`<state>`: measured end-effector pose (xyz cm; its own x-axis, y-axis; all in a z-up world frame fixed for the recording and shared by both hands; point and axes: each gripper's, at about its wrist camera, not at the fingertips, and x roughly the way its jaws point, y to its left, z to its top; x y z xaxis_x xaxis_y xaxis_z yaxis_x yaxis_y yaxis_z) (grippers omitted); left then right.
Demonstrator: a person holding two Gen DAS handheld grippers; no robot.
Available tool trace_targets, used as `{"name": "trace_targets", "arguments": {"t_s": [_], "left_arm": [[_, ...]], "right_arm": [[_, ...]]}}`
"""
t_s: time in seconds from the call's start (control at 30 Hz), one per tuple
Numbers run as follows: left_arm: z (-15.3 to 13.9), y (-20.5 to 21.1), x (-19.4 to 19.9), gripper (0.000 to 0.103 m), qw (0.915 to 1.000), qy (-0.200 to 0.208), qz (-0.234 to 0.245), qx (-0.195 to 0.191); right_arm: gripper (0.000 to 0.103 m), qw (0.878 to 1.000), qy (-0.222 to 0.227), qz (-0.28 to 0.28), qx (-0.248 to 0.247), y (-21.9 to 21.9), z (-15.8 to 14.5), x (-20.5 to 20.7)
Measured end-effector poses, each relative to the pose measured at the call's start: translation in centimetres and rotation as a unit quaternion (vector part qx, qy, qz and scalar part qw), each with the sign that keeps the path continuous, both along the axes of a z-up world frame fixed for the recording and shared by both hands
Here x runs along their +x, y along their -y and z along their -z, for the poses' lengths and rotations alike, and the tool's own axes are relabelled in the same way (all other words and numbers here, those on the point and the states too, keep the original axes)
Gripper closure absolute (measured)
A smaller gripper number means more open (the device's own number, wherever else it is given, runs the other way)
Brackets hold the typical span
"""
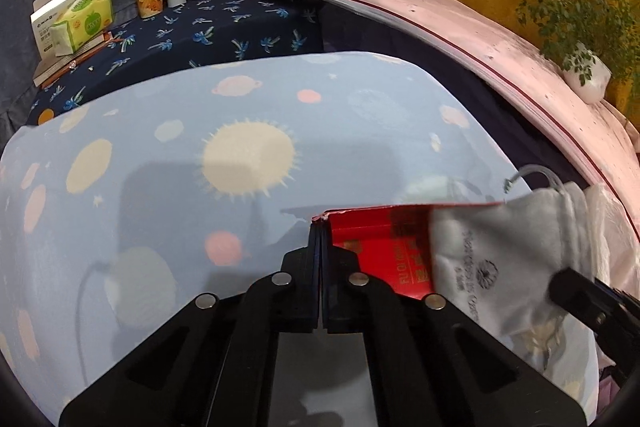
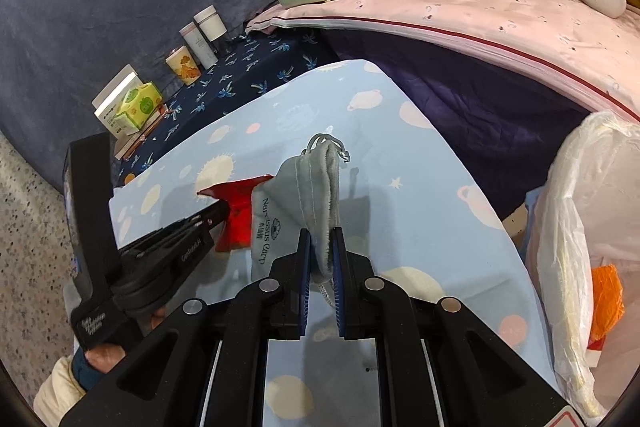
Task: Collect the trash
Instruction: 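Grasp the red card with the left tool while the right tool holds the pouch, then carry both items over the bin and open both tools to drop them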
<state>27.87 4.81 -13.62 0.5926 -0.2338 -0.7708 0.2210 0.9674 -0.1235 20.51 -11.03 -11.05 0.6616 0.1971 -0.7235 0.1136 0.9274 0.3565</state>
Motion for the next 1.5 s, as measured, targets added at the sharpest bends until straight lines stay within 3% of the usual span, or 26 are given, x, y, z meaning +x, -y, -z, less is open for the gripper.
{"name": "trace_targets", "arguments": {"t_s": [0.47,0.53,0.6,0.7,0.97,1.03,1.1,1.2,1.5], "left_arm": [[-0.5,2.8,-9.2,0.101,0.999,-0.03,0.03,-0.014],[-1.2,2.3,-9.2,0.088,0.9999,-0.013,0.008,0.0],[-1.9,1.7,-8.6,0.047,1.0,-0.002,-0.006,0.0],[-2.9,1.3,-7.5,0.044,0.9993,0.034,-0.01,0.008],[-2.5,3.8,-5.3,0.044,0.9961,0.057,0.058,0.035],[-2.2,4.4,-4.8,0.054,0.9955,0.055,0.069,0.034],[-2.0,4.7,-4.3,0.085,0.9959,0.044,0.075,0.025],[-2.0,5.1,-4.1,0.103,0.9962,0.042,0.073,0.022],[-4.1,5.6,-6.3,0.103,0.9964,0.044,0.072,-0.003]], "right_arm": [[0.093,1.0,-0.015,0.026,-0.003,3.0,0.7,-6.1],[0.093,1.0,-0.013,0.028,0.001,3.3,0.5,-6.8],[0.093,0.999,-0.009,0.032,0.002,3.7,0.2,-7.4],[0.093,0.999,-0.004,0.035,0.006,4.3,-0.3,-7.8],[0.093,0.999,-0.007,0.037,0.019,4.9,0.1,-7.1],[0.093,0.999,-0.008,0.036,0.02,4.8,0.1,-6.7],[0.093,0.999,-0.008,0.036,0.02,4.8,0.2,-6.5],[0.093,0.999,-0.01,0.033,0.019,4.6,0.2,-6.2],[0.093,0.999,0.003,0.028,0.018,4.3,-1.2,-6.9]]}}
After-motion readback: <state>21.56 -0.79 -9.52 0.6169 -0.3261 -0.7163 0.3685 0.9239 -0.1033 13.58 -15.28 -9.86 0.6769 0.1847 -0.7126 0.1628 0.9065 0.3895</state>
